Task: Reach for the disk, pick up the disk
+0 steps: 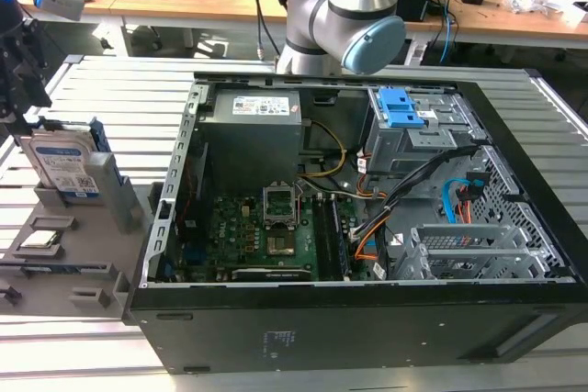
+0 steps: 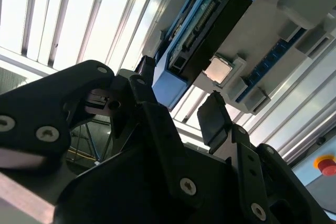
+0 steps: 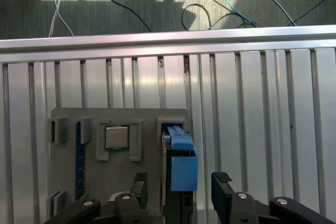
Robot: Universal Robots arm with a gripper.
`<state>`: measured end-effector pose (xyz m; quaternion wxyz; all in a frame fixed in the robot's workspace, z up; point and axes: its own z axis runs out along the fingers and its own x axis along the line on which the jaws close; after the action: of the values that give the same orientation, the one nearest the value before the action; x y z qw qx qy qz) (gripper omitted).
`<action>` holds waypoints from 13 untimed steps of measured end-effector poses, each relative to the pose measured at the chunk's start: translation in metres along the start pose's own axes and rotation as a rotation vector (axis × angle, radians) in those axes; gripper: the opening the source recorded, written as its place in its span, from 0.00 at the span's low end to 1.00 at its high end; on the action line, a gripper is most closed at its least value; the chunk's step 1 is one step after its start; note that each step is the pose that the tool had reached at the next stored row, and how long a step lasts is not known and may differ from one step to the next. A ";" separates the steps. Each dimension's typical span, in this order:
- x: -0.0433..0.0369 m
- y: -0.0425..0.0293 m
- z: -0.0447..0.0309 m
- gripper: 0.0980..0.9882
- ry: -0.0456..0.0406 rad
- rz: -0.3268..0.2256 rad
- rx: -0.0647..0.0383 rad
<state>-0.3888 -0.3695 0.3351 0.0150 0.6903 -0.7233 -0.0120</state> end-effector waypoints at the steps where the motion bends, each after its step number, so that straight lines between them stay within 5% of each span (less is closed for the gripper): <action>1: 0.0000 0.0000 0.0004 0.56 0.0000 0.000 0.000; 13: 0.0000 -0.0002 0.0046 0.56 0.0001 0.000 0.000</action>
<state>-0.3888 -0.3695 0.3305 0.0150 0.6902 -0.7233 -0.0120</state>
